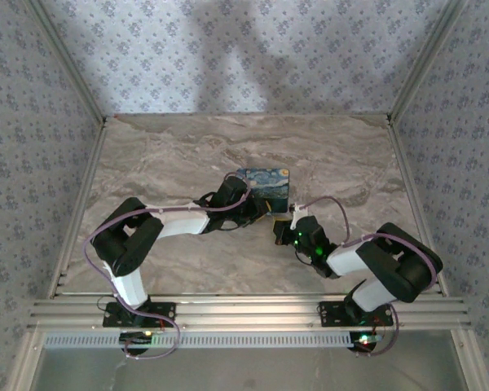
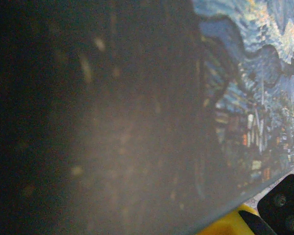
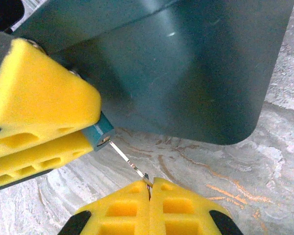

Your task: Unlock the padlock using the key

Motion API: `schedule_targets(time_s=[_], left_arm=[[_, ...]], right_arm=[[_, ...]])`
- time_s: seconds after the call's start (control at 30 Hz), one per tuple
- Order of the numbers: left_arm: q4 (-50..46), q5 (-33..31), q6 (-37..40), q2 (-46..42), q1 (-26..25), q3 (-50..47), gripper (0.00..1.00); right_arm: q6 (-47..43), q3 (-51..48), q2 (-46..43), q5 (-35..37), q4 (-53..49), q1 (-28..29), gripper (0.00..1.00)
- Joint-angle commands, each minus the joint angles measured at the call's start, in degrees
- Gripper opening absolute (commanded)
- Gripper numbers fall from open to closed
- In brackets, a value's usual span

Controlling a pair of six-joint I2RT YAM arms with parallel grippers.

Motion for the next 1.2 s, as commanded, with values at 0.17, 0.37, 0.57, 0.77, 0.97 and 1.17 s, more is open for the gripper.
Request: schedule_targets(time_s=[0.17,0.37,0.57,0.77,0.97,1.17], left_arm=[[1.2,0.9,-0.7,-1.5,-0.6,-0.1,0.14],[1.2,0.9,-0.7,-1.5,-0.6,-0.2,0.14],[1.2,0.9,-0.6,-1.5,-0.8,-0.3,0.14],[1.1,1.0,-0.6,-1.5,-0.9,-0.2,0.14],[1.1,1.0,-0.6,-1.1,-0.9,-0.1,0.14],[1.0,1.1,-0.6,-0.8,-1.0,0.0,0.14]], right_arm=[[-0.2,-0.8,-0.9,1.4,1.2,0.9,0.00],[-0.5,-0.2,-0.9,1.8,1.1,0.6,0.00],[-0.1,-0.1,-1.0,2.1,1.1,0.1,0.00],[-0.3,0.4,-1.1,1.3,1.5,-0.3,0.00],[-0.5,-0.1,-1.2,1.0,3.0,-0.4,0.00],[-0.8,-0.8,-1.5,0.4,5.1,-0.4,0.00]])
